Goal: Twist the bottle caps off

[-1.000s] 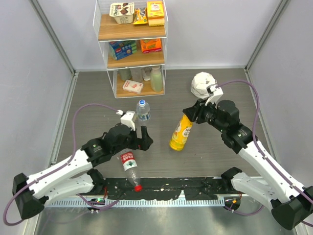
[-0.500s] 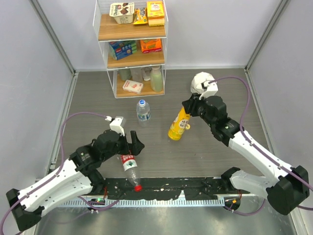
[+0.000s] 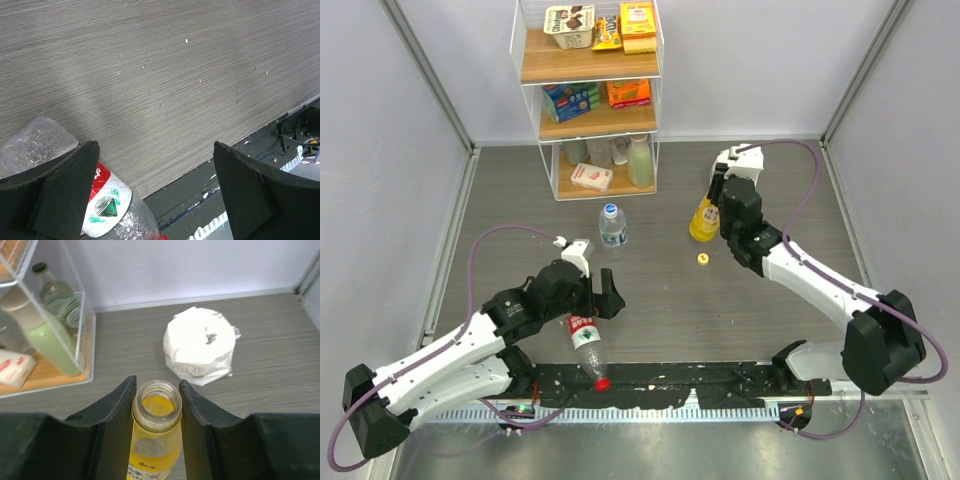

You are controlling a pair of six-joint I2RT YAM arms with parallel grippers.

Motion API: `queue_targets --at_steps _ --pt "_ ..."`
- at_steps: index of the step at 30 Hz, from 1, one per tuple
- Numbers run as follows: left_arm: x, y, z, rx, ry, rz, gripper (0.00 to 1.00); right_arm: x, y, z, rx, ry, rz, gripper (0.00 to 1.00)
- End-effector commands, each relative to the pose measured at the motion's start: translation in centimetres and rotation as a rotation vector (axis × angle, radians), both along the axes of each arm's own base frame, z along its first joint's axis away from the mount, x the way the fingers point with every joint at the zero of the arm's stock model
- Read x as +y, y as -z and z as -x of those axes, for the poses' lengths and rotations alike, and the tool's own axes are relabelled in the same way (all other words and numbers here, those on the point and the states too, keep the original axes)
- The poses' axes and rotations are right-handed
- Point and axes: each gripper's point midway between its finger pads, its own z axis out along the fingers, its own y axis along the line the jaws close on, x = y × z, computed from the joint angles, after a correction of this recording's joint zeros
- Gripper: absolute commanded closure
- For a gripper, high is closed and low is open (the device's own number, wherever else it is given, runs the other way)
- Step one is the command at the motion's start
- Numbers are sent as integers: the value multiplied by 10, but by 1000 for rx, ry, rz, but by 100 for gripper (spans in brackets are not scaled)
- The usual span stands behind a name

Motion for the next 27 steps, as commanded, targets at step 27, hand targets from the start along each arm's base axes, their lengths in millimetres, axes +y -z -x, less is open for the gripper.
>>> queue_targets --at_steps 27 --pt "-20 -16 -5 -33 34 96 0 -10 55 -30 83 174 115 67"
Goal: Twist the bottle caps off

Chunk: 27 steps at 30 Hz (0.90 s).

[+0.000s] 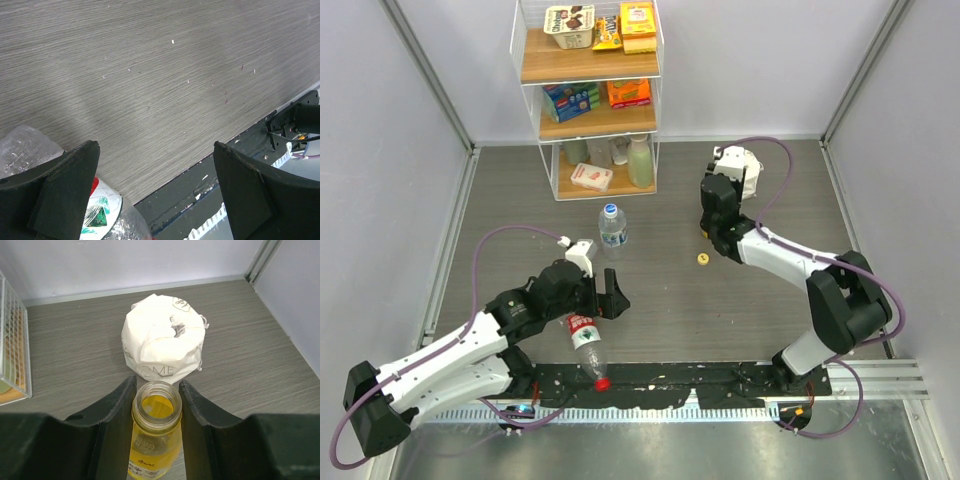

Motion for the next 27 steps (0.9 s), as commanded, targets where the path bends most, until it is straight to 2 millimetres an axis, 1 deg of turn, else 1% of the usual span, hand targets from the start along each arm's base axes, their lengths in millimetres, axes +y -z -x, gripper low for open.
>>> queue_targets --at_steps 1,2,3,4,5,6,7,8,12,13,14,16,17,18,19,20,21,22,24,27 --pt "-8 -14 -5 -30 2 46 0 15 4 12 39 -95 -80 64" --pt "-7 -13 -5 -27 0 42 0 17 0 14 29 -117 -99 62" --pt "-6 -12 -6 -28 -4 39 0 19 -4 17 25 -135 -113 52" --pt "-6 -11 -6 -23 -10 35 0 24 -7 19 25 -166 -134 49" --pt "-5 -11 -6 -21 -14 37 0 28 -12 22 30 -200 -148 43" --pt "-5 -12 -5 -23 -14 42 0 30 -13 24 31 -211 -162 39" --pt "-5 -14 -6 -22 -17 45 0 30 -18 28 32 -223 -174 23" --pt "-6 -16 -6 -26 -16 52 0 30 -20 30 30 -229 -179 17" --pt "-4 -17 -6 -27 -32 56 0 31 -37 43 14 -270 -216 16" --pt "-4 -17 -6 -27 -35 58 0 32 -46 47 1 -293 -233 16" --pt "-3 -16 -6 -22 -37 57 0 33 -49 50 -3 -302 -242 15" --pt "-2 -15 -5 -19 -39 57 0 33 -68 61 -42 -341 -271 15" --pt "-1 -14 -4 -18 -41 56 0 35 -68 64 -40 -361 -278 15" --pt "0 -13 -4 -19 -47 54 0 34 -77 70 -56 -378 -294 15" --pt "2 -12 -5 -20 -55 55 0 39 -77 74 -54 -409 -311 15" --pt "3 -13 -5 -24 -59 58 0 37 -83 80 -63 -422 -322 14" --pt "4 -14 -4 -28 -65 63 0 42 -84 84 -60 -450 -340 14" --pt "6 -14 -4 -30 -67 62 0 41 -88 89 -66 -463 -347 14" --pt "11 -14 -4 -36 -83 55 0 44 -86 97 -59 -501 -360 13" --pt "18 -12 -4 -43 -113 46 0 50 -93 106 -83 -558 -385 13"
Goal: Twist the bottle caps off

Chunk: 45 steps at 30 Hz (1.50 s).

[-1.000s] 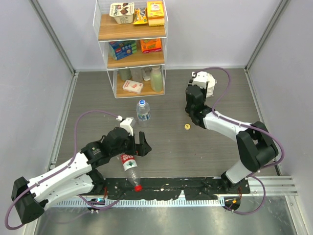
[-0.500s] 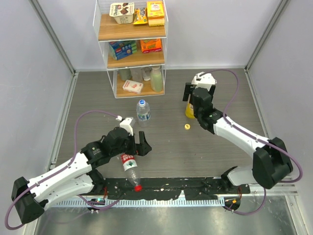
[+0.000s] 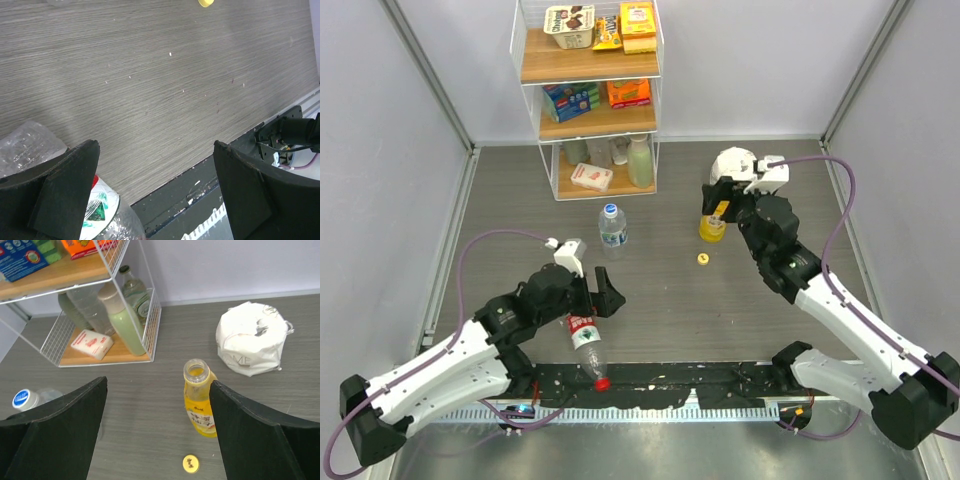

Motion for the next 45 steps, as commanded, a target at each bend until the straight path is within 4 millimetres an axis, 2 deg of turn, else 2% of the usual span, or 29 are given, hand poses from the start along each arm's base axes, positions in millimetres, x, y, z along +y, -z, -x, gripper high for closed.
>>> queue_targets --at_steps 1,6,8,12,15,16,17,24,25,26,27,28,29,30,31,36,40,45 --pt "13 1 -3 -16 -58 -8 0 19 -3 18 -12 -137 -52 13" --pt "22 1 -2 -10 -93 -26 0 41 -14 26 -41 -263 -86 13" --pt "25 1 -1 -6 -103 -33 0 54 -7 24 -15 -319 -74 13" --pt "28 -1 0 -7 -113 -34 0 91 -2 28 21 -464 -56 13" --pt "30 3 1 3 -115 -41 0 120 -11 37 11 -548 -44 12" --pt "29 4 2 6 -111 -40 0 129 -4 36 29 -567 -31 12" --pt "29 5 2 8 -111 -42 0 139 -10 39 18 -592 -28 12" --pt "26 13 6 32 -90 -39 0 189 5 36 62 -637 10 12" --pt "26 13 7 34 -92 -40 1 195 13 35 79 -644 19 12" --pt "27 14 7 36 -94 -38 0 196 8 30 68 -605 18 12" --pt "27 15 7 38 -96 -37 0 201 16 27 85 -601 32 12" --pt "26 15 8 40 -95 -32 0 205 11 26 79 -591 29 12" --pt "25 16 8 42 -91 -27 0 209 20 21 95 -578 44 12" --pt "24 16 9 41 -83 -19 0 213 15 20 88 -577 39 12" --pt "22 16 10 37 -75 -9 0 215 21 16 100 -558 48 12" --pt "21 18 11 38 -76 19 0 229 28 11 105 -557 29 13" --pt "21 23 12 44 -74 25 0 238 38 5 110 -536 47 18" --pt "14 27 16 57 -56 62 0 247 45 -5 98 -494 45 20"
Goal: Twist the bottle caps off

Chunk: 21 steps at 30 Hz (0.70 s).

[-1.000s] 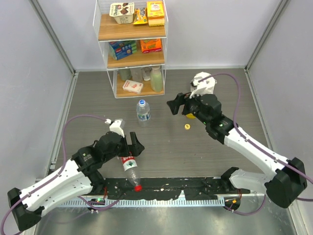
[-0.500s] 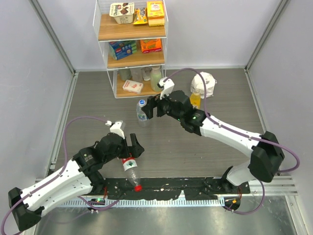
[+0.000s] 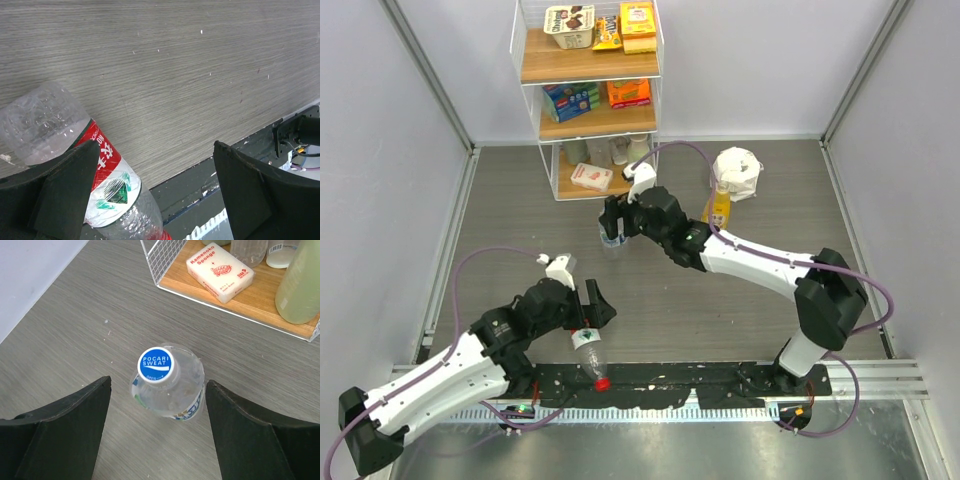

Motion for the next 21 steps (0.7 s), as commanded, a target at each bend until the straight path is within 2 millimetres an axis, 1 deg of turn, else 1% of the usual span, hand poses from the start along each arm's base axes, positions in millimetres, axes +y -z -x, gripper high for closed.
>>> queue_targets --at_steps 1,2,3,4,5,8,11,13,15,16,17,18,21 --pt "-11 -6 -1 -13 12 75 0 15 -33 -16 -90 59 -78 20" --pt "-11 -5 -1 -12 12 74 0 17 -34 -17 -95 63 -75 20" --pt "-11 -5 -1 -11 11 74 0 19 -28 -20 -92 66 -62 20" --pt "-11 -5 -1 -9 11 76 0 22 -29 -21 -95 65 -60 21" --pt "-11 -5 0 -9 13 78 0 23 -23 -23 -93 71 -48 21" --pt "-10 -5 0 -8 12 73 0 26 -17 -27 -101 84 -37 21" --pt "-8 -3 2 0 8 71 0 27 -9 -30 -99 97 -28 25" --pt "-6 -2 4 5 6 71 0 26 -2 -33 -96 111 -14 33" --pt "-3 0 5 6 -1 70 0 21 1 -34 -100 130 -11 48" --pt "-2 0 5 6 -5 73 0 20 3 -33 -97 137 -10 59" --pt "-1 1 6 6 -8 75 0 17 0 -34 -105 148 -21 63" --pt "-1 1 6 4 -11 76 0 14 -1 -33 -108 155 -28 70" --pt "2 1 6 -1 -20 76 0 9 -1 -32 -114 167 -26 76"
